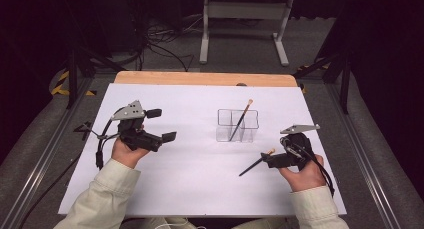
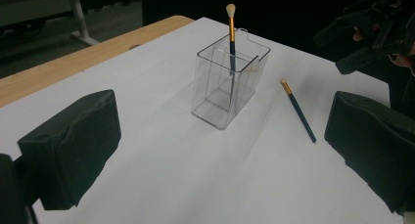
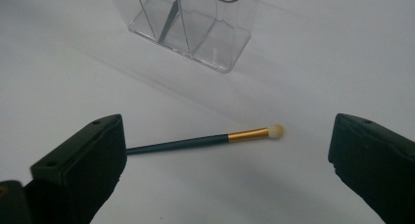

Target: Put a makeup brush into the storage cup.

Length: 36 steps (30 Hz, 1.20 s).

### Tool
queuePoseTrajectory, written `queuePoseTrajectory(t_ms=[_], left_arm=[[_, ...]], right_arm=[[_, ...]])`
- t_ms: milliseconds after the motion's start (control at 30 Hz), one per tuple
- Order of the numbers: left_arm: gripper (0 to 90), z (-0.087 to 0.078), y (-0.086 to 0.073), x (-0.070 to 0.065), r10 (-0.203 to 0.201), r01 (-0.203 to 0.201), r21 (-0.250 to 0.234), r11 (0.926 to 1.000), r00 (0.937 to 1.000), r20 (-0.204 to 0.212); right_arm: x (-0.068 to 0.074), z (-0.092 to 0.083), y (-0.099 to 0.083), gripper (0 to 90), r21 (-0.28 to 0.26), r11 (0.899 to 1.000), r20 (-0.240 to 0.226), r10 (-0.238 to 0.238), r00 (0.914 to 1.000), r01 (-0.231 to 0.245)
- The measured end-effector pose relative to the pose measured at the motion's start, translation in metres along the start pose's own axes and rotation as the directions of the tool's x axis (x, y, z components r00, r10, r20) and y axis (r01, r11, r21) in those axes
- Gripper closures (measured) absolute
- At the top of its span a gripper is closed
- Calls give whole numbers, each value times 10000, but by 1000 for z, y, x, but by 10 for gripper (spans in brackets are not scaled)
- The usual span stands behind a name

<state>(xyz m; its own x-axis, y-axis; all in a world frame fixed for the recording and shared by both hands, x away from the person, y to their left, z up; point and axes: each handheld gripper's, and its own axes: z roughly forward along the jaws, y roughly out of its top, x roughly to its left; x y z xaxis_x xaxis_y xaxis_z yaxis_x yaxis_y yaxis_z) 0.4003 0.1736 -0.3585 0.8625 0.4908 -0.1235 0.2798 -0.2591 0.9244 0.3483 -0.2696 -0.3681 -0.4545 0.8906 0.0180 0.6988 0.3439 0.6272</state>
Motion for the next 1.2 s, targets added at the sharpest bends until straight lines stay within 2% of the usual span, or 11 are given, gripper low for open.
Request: queuePoseTrajectory(t_ms=[33,67,233,367,700,900,933,1200], left_arm=[[9,0,0,1,77,-77,19,10000,10000,-33],[9,0,-1,1,-43,43,28,10000,10000,-16],[9,1,-1,1,-59,59,37,10000,10000,6],[9,1,-1,1,60,-60,69,10000,10000,0],[9,0,-3,4,-90,90,58,9999,10000,27],[9,-1,-4,5,-10,11,70,10000,10000,-45],[9,-1,-5,4,-161,161,65,9998,9999,18],[9,-1,-6,4,-123,123,116,9999,9999,-24]], right_arm=[[1,0,1,26,49,10000,18,-62,10000,62],[2,0,3,35,140,9999,-18,-64,10000,65],[1,2,7,42,480,9988,27,46,10000,-48],[2,8,9,42,844,9964,79,65,9999,-72],[2,15,14,39,1213,9924,324,178,9993,-217],[3,18,14,39,1149,9932,349,173,9992,-212],[3,20,13,38,1128,9934,388,143,9991,-186],[0,37,9,38,1636,9862,567,162,9983,-253]])
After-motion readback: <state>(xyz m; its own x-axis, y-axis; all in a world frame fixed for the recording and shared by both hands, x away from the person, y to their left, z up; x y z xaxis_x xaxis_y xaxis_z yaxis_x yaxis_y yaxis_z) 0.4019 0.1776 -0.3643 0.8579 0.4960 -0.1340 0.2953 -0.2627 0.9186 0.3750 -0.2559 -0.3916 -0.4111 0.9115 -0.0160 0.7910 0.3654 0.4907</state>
